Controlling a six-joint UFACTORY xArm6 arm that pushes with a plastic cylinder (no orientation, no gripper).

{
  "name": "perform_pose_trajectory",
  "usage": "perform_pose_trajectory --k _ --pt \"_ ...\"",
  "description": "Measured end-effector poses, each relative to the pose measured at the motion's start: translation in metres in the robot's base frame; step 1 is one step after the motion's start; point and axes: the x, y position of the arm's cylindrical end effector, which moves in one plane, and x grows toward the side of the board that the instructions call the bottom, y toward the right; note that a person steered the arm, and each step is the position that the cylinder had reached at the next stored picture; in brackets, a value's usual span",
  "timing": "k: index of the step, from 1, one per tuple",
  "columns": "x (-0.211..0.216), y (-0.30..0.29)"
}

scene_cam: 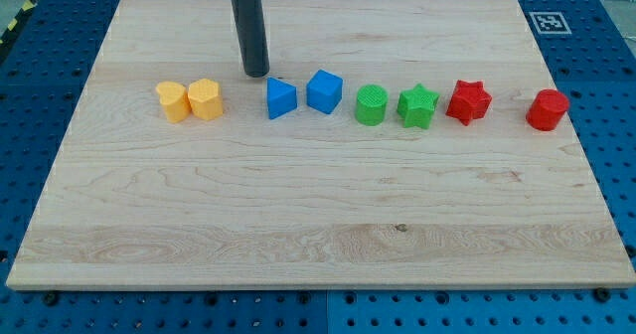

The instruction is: Move the blue triangle closer to the yellow hexagon

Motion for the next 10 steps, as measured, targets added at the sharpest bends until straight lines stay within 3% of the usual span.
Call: perform_pose_trajectory --k 4,6,7,9,10 --pt "0.118 0.018" --pt "0.025 0.011" --pt "0.014 0.005" --pt "0.037 0.052" --pt "0.018 0.074"
